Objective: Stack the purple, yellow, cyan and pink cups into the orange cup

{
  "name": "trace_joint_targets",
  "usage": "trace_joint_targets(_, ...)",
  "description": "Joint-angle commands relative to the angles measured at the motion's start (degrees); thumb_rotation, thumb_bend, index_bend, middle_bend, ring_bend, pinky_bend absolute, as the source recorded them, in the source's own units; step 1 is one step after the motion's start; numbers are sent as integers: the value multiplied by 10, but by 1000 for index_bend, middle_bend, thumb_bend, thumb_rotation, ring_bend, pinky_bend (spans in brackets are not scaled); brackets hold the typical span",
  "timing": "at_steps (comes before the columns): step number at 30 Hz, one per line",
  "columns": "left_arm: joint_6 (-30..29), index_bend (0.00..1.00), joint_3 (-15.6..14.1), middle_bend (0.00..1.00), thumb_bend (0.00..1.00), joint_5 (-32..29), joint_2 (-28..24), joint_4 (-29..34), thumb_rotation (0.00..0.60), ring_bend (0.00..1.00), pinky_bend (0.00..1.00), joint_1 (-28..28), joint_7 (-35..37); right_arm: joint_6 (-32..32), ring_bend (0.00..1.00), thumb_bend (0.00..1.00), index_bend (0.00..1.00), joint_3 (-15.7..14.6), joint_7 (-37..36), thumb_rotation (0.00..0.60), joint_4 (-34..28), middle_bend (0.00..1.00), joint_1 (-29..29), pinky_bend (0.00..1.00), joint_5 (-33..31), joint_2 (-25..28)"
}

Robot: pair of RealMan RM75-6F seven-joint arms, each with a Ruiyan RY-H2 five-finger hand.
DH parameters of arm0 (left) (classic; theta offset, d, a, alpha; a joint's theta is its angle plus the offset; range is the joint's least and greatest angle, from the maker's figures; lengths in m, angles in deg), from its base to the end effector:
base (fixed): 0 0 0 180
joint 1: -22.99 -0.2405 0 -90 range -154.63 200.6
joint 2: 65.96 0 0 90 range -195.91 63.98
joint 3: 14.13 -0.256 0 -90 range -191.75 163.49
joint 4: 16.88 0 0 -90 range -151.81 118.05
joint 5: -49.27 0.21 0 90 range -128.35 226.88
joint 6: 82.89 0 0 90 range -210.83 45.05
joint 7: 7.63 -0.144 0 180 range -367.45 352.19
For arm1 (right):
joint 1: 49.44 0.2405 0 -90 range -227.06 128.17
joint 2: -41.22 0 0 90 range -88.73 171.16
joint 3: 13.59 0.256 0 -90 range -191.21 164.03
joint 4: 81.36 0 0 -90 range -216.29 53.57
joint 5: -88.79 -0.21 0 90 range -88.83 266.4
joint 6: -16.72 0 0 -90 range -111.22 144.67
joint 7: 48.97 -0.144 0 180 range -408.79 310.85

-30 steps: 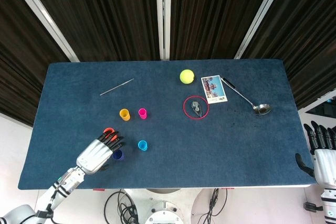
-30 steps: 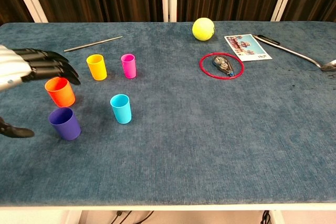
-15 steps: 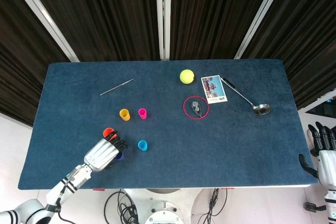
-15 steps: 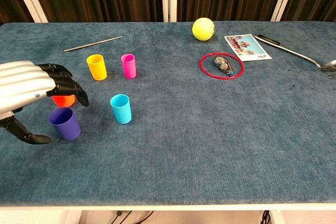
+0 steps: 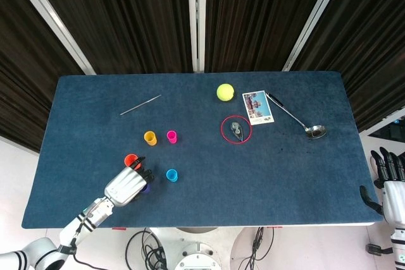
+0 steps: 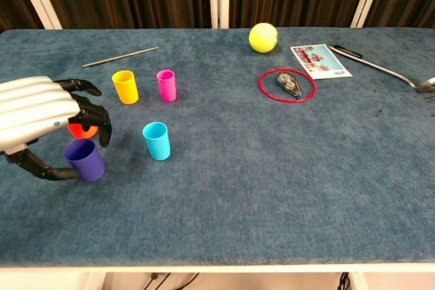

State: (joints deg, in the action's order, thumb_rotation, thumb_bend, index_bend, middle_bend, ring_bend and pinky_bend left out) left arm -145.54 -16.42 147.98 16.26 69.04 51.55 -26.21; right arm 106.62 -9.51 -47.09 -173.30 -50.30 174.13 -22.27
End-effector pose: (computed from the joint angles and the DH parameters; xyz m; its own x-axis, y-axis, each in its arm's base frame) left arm -0.2014 0.2409 -0.0039 0.6756 0.1040 0.7299 0.5923 -0.6661 -0.4533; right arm -0.3247 -0.1533 0.1780 0.4451 0.0601 0.8934 -0.8936 0.0943 0.4389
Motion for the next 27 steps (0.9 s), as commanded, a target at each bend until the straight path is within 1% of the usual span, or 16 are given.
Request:
trace_joint_targets(1,-2,443,-1,370,204,1,1,-3,600,416,151,1,-5,1,0,293,0,0,0,600,2,0,0,0,1,-1)
trace_joint_targets(13,-4,479,-8,431,221,-5,4,-7,600,492,153,7,5,0,0,301,0,1,-2,600,4,0,0,0,1,-4)
trace_joint_targets(19,-6,514,-10,490,231,-8,5,-9,600,510,160,8,4,3,0,307,0,2,-2,600,5,0,0,0,3,-6)
trace_joint_targets(27,-17,531,-10,508,237,-7,-1,2,600,524,162,8,-4,10,0,310,0,2,-8,600,8,0,-2,0,6,-7)
